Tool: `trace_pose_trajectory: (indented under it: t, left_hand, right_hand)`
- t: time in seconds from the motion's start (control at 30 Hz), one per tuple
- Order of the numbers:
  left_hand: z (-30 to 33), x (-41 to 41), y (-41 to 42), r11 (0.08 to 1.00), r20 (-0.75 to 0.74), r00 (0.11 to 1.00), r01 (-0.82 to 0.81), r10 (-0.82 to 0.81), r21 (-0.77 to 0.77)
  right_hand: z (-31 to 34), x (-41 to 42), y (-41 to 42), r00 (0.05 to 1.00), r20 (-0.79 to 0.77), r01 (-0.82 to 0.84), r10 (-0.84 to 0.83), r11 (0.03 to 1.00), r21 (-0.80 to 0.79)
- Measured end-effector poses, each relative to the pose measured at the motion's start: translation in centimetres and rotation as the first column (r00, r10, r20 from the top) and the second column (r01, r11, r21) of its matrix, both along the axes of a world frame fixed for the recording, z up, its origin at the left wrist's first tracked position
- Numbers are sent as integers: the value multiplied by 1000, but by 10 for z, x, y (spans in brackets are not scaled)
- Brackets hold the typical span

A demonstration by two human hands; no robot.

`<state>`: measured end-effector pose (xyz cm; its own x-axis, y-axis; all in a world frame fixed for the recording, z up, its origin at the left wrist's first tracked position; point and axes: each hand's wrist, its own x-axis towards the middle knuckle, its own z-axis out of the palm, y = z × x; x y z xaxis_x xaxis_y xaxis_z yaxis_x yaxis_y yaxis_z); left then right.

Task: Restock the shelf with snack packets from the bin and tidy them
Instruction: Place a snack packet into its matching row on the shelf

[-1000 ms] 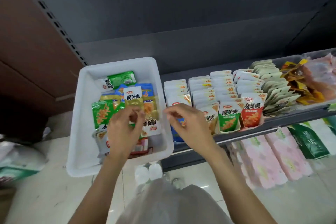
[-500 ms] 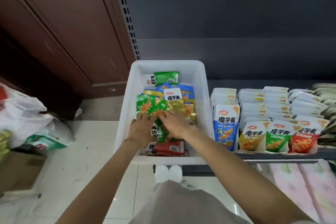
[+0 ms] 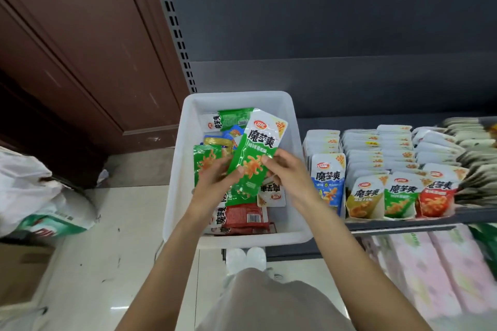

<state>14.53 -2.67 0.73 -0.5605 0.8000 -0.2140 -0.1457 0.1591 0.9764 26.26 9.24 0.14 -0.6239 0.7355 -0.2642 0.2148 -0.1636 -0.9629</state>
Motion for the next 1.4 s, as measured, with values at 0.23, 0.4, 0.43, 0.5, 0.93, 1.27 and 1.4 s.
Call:
trace_pose_trajectory:
  t: [0.23,0.4,0.43,0.5,0.93,1.27,1.4]
  left_hand:
    - [17,38,17,960,-317,911,281,-264,9]
    - [16,95,47,900,-499,797,429,-339,73]
    - [14,108,54,889,-540,773,449,-334,92]
    - [9,133,68,870,-579,738,483,-346,96]
    - [-27,182,108,787,-842,79,411,-534,-460]
    - [-31,182,105,794,-847,103,421,-521,-438]
    - [-22,167,86,874,-910,225,430,-347,-227]
  right_hand:
    - [47,92,-1,960,-175,220,-219,975,-11]
    - [58,165,-1,852,-265,476,-452,879,31]
    - [57,179,0,811,-280,549,-514,834,59]
    - [57,207,4,720,-306,676,-623,729,108]
    - [-5,248,85,898,91,328,-431,792,515]
    - [-25,226,85,655,244,397,-716,600,695]
    - [-2,215,47,677,29,500,-736,489,715]
